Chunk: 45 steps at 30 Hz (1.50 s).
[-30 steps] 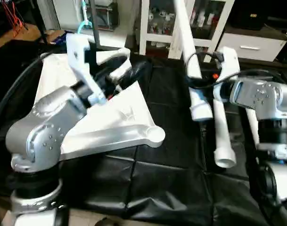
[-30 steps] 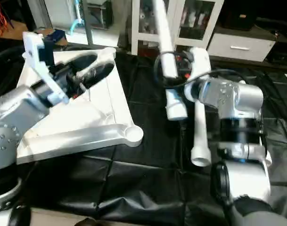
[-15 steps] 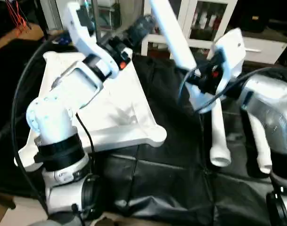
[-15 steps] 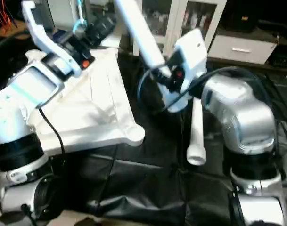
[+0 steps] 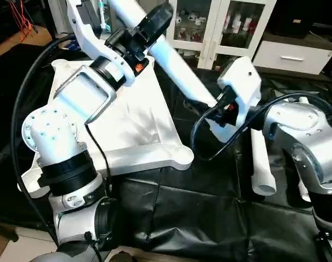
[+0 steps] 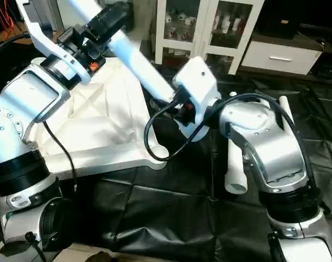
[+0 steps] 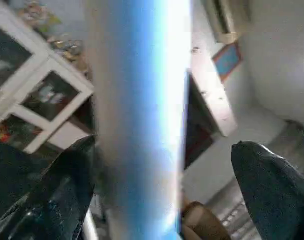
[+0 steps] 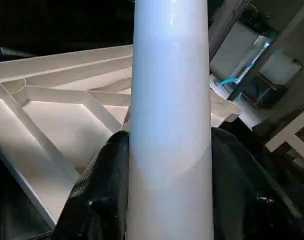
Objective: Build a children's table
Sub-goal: Pick table leg
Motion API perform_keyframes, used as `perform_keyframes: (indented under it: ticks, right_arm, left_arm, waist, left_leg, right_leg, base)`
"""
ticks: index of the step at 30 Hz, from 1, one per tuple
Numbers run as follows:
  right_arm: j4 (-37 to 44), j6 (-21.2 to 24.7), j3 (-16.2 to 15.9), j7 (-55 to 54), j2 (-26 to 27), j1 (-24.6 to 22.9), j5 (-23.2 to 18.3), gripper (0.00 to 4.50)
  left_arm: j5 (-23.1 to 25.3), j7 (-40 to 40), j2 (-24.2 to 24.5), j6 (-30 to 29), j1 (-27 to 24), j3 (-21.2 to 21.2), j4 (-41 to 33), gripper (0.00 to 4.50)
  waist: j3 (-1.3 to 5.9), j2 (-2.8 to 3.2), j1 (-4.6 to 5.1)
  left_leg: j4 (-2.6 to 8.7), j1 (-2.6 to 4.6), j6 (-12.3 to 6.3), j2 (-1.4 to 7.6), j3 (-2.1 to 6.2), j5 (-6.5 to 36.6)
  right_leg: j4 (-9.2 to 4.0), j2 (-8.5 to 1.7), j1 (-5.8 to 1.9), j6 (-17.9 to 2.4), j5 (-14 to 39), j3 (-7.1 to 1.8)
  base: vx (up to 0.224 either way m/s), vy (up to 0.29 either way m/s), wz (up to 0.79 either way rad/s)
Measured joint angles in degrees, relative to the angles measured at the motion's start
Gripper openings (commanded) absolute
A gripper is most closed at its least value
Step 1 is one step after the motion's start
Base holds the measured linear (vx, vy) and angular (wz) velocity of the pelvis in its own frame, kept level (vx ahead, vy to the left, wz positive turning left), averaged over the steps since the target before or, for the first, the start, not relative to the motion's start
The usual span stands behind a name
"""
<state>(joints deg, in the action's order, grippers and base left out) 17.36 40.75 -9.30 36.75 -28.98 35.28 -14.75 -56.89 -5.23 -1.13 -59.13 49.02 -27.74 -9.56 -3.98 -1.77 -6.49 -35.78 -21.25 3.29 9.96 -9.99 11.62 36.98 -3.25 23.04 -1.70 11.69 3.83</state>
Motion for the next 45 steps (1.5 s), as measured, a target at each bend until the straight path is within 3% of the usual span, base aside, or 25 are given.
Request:
perform_keyframes:
  ticks: [4, 5, 9, 11, 19, 29, 34, 37, 45]
  right_arm:
    - [0.02, -1.03, -0.25, -0.29, -0.22, 0.0, 1.15, 1.82]
    - [0.02, -1.1, -0.26, -0.39, -0.23, 0.0, 1.3, 1.82]
    - [0.01, -1.5, -0.26, -0.65, -0.21, 0.0, 2.06, 1.82]
    - [0.01, -1.62, -0.28, -0.66, -0.17, 0.0, 2.07, 1.82]
    - [0.0, -2.27, -0.74, -0.54, 0.02, 0.0, 2.16, 1.82]
    - [-0.09, -3.2, -1.51, -0.84, 0.09, 0.01, 3.6, 1.82]
    - [-0.27, -4.08, -1.95, -1.46, 0.25, 0.04, 4.37, 1.82]
    - [-0.55, -4.14, -1.95, -1.59, 0.88, 0.12, 4.38, 2.52]
    - [-0.22, -5.35, -1.93, -1.1, 1.28, 0.04, 3.99, 3.16]
  left_arm:
    - [0.36, -2.06, 0.12, 1.63, 0.0, -0.12, 1.4, 4.12]
    - [0.35, -2.48, 0.2, 1.74, 0.0, -0.19, 1.43, 3.8]
    - [0.0, -2.74, 0.19, 1.83, 0.0, -0.8, 1.43, 3.74]
    - [-0.46, -3.05, 0.2, 1.83, 0.0, -0.8, 1.43, 3.39]
    - [-2.15, -3.13, 0.21, 1.92, -0.02, -0.61, 1.39, 2.93]
    - [-3.57, -3.66, 0.67, 3.06, -0.08, -0.6, 1.38, 1.82]
    - [-3.6, -3.7, 0.8, 3.54, -0.08, -0.51, 1.39, 1.64]
    - [-3.57, -3.68, 1.54, 4.15, -0.08, 0.12, 1.41, 1.64]
    - [0.16, -3.67, 3.51, 8.52, -0.07, 0.55, 1.63, 1.63]
  waist:
    - [0.0, -0.02, 0.03]
    - [0.0, -0.02, 0.04]
    - [0.0, -0.02, 0.04]
    - [0.0, -0.02, 0.03]
    - [0.0, -0.02, 0.05]
    - [-0.01, -0.03, 0.04]
    - [-0.01, -0.03, 0.05]
    - [-0.02, -0.05, 0.07]
    - [-0.02, -0.08, 0.04]
  left_leg:
    - [-0.01, -0.01, 0.0, 0.0, 0.0, 0.0]
    - [-0.01, -0.01, 0.0, 0.0, 0.0, 0.01]
    - [-0.01, -0.02, 0.0, 0.0, 0.01, 0.01]
    - [-0.01, -0.02, -0.01, 0.0, 0.01, 0.0]
    - [-0.02, -0.01, 0.0, 0.0, 0.01, 0.0]
    - [-0.02, -0.01, 0.0, 0.0, 0.01, 0.0]
    - [-0.02, -0.02, 0.0, 0.0, 0.01, 0.0]
    - [-0.02, -0.01, 0.0, 0.0, 0.01, 0.0]
    - [-0.02, -0.02, 0.0, 0.0, 0.01, 0.0]
  right_leg:
    - [0.0, 0.0, 0.0, 0.01, 0.0, 0.0]
    - [0.0, 0.0, 0.01, 0.01, 0.0, 0.0]
    - [0.0, 0.0, 0.01, 0.01, 0.0, 0.0]
    - [0.0, 0.0, 0.01, 0.01, 0.0, 0.0]
    - [0.01, 0.0, 0.01, 0.01, 0.0, 0.0]
    - [0.01, 0.0, 0.01, 0.01, 0.0, 0.0]
    - [0.01, 0.0, 0.01, 0.01, 0.0, 0.0]
    - [0.02, 0.0, 0.01, 0.01, 0.0, 0.0]
    - [0.01, 0.0, 0.0, 0.02, 0.0, 0.0]
  base:
    - [0.0, 0.0, 0.0]
    - [0.0, 0.0, 0.0]
    - [0.0, 0.0, 0.0]
    - [0.0, 0.0, 0.0]
    - [0.0, 0.0, 0.0]
    - [0.0, 0.0, 0.0]
    - [0.0, 0.0, 0.0]
    - [0.0, 0.0, 0.0]
    - [0.0, 0.0, 0.0]
